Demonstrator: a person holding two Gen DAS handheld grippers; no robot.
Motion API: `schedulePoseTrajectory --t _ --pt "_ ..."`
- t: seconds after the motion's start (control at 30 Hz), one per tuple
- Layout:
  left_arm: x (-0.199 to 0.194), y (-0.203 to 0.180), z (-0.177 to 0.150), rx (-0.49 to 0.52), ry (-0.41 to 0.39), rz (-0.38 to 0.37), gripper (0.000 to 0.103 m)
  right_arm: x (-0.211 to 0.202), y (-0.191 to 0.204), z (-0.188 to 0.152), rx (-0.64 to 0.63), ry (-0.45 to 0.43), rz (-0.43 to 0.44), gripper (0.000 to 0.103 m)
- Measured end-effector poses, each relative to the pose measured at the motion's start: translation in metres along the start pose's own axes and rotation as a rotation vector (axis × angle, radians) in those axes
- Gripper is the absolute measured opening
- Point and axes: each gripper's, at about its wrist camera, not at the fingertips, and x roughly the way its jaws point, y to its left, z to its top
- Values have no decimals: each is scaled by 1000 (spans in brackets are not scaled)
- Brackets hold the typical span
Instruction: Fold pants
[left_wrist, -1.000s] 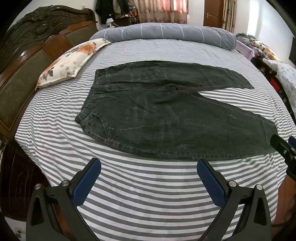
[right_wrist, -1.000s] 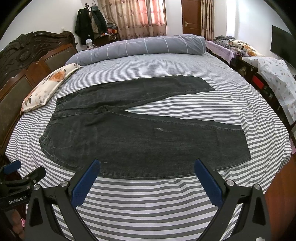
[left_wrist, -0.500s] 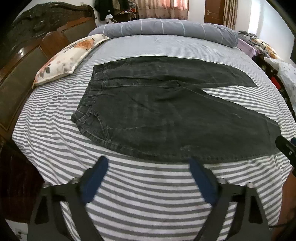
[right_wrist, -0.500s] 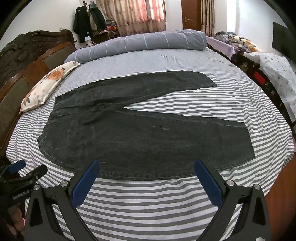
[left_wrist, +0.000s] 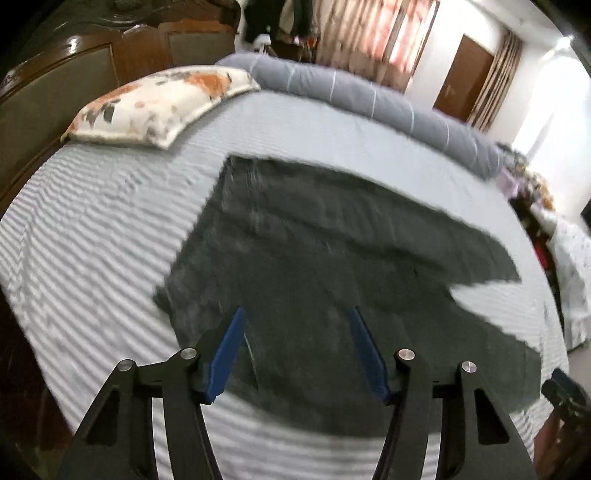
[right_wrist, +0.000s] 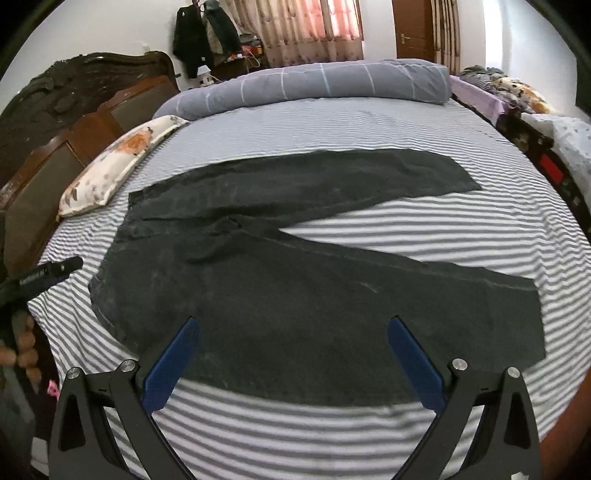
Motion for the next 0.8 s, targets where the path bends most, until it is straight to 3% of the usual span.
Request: schedulePoseTrajectory --t 0.17,0.33,0.57,0.8 --pt "28 38 43 -30 -60 -62 60 27 11 26 -14 0 -3 101" --pt "74 62 79 -36 -51 -87 58 62 23 49 -37 17 -20 101" --pt "150 100 112 -109 -6 -110 36 111 29 64 -35 69 -40 101" --pt "208 125 122 -140 51 -139 31 147 32 69 -59 106 -64 101"
